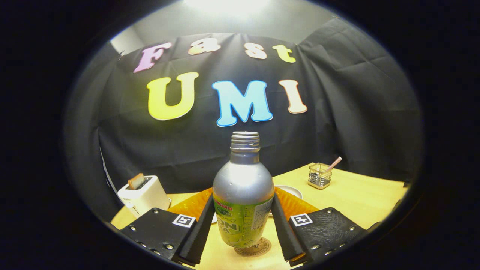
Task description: Take the bottle from table, then pour the juice into the cup, finally place the bottle on the coaster
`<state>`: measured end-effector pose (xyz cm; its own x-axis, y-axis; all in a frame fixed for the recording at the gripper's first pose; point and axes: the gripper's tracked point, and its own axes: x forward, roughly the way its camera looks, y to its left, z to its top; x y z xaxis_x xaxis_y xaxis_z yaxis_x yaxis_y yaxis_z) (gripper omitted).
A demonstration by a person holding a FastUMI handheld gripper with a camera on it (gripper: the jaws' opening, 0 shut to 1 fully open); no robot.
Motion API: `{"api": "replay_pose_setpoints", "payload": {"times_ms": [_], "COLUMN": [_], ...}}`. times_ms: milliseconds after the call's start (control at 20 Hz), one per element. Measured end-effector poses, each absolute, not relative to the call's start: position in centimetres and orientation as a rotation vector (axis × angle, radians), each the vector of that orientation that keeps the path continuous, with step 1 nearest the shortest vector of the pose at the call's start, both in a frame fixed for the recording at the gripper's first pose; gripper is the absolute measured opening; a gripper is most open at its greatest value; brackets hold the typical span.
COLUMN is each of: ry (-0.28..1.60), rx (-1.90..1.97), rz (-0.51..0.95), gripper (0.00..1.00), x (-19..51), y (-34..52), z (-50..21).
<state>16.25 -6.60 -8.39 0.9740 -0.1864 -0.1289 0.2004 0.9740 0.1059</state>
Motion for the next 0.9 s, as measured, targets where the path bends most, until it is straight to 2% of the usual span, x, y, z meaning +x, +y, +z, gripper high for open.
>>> {"api": "replay_pose_setpoints", "payload": {"times_ms": [200,900], "ry": [0.127,0.153], "rx": [-0.036,-0.053], "rz": [-0.196,-0.147], "gripper": [0.78,0.78], "x": [16.7,17.8], "y": [-5.7,-5.3], "z": [-8.1,-12.5]}}
